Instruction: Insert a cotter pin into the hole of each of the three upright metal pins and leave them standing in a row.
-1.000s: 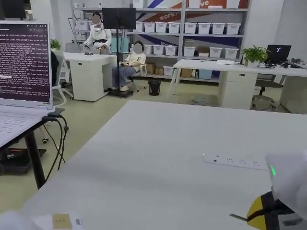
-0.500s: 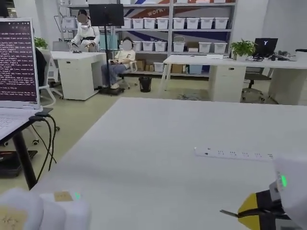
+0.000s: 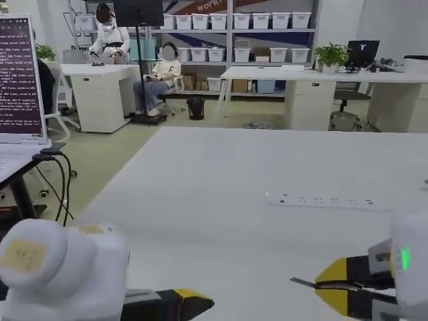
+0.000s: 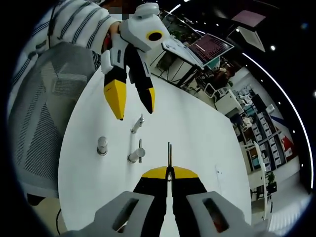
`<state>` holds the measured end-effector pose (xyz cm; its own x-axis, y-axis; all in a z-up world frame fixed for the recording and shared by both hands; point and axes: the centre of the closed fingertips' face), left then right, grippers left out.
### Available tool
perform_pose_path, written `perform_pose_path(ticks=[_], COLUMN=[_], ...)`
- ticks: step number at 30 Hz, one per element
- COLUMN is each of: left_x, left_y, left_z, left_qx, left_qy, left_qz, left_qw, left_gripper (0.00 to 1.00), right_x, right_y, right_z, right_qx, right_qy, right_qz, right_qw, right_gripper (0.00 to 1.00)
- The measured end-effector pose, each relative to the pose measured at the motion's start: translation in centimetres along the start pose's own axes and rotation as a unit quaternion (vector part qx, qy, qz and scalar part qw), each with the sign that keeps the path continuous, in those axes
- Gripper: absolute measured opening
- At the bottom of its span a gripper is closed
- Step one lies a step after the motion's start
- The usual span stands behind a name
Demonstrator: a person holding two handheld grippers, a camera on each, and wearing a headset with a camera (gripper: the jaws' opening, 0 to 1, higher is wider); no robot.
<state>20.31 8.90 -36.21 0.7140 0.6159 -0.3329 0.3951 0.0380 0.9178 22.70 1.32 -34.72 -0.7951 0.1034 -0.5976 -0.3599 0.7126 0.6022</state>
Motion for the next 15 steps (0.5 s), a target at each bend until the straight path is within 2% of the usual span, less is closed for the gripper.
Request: perform_pose_path(ticks=[5, 15], left_x=[0.0, -0.6], left_y=[0.3, 0.0], left_z=[0.4, 1.3], left_qx=[-0.005, -0.004], left_qy=[-0.005, -0.022], left_qz=[-0.004, -0.012], left_qw=[1.0, 0.9997], left_gripper=[0.42, 0.34], right_x=[1.0, 2.6], right_y=[0.0, 0.5], right_z=[0.3, 1.0], right_qx=[0.01, 0.012], right_qy=[0.0, -0.008], right_qz=[-0.021, -0.031], right_qw=[0.9997, 0.9994], right_gripper=[0.0, 0.0])
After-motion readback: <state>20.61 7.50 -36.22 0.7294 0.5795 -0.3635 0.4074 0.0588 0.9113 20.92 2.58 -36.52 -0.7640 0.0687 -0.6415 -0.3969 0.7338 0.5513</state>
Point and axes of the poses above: the centre of the closed fingertips' face, and the gripper's own axes: z roughly forward along the fingers, x roughly to its left, y roughly out of its top, and after that the axes turned 11 degrees about -x, right-handed
